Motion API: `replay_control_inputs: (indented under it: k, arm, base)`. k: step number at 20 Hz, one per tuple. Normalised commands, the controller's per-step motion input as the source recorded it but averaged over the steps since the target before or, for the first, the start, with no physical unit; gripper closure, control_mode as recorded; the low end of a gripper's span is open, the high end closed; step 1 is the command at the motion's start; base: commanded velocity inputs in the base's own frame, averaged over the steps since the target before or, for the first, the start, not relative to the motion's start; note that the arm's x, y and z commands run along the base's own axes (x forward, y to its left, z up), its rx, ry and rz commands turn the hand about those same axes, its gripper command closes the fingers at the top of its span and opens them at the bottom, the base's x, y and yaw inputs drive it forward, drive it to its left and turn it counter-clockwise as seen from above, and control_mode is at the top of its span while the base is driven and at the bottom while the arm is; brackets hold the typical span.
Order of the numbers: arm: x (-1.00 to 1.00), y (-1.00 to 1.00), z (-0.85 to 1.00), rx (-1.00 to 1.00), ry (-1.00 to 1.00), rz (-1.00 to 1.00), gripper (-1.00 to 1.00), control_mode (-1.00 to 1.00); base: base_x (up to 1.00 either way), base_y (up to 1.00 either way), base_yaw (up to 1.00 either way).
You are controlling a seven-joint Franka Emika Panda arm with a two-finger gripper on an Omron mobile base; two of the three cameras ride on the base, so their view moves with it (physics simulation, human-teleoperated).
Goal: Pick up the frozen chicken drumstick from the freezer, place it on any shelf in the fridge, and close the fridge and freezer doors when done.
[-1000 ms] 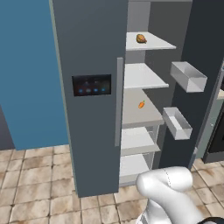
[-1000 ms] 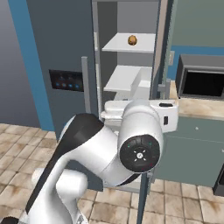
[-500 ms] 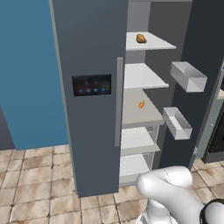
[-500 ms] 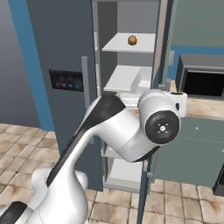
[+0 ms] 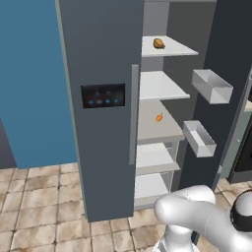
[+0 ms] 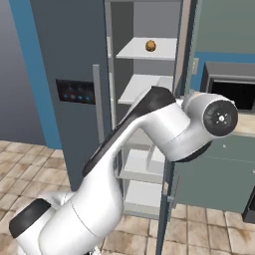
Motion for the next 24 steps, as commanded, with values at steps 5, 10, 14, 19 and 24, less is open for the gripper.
replay_control_inputs:
  k: [5, 10, 14, 19, 24]
  arm:
    - [0.07, -0.30, -0.05, 0.21, 0.02, 0.02, -1.00, -1.00]
    - [0.13, -0.08, -0.10, 0.22, 0.00, 0.00, -1.00, -1.00]
    - [0.13, -0.06, -0.28, 0.16, 0.00, 0.00, -1.00, -1.00]
    - [0.29, 0.00, -0.27, 0.14, 0.00, 0.00, -1.00, -1.00]
    - [0.38, 0.00, -0.19, 0.11, 0.00, 0.00, -1.00, -1.00]
  base:
    - [0.00, 0.00, 0.00]
    - [0.00, 0.00, 0.00]
    - [0.00, 0.00, 0.00]
    - [0.00, 0.00, 0.00]
    - [0.00, 0.00, 0.00]
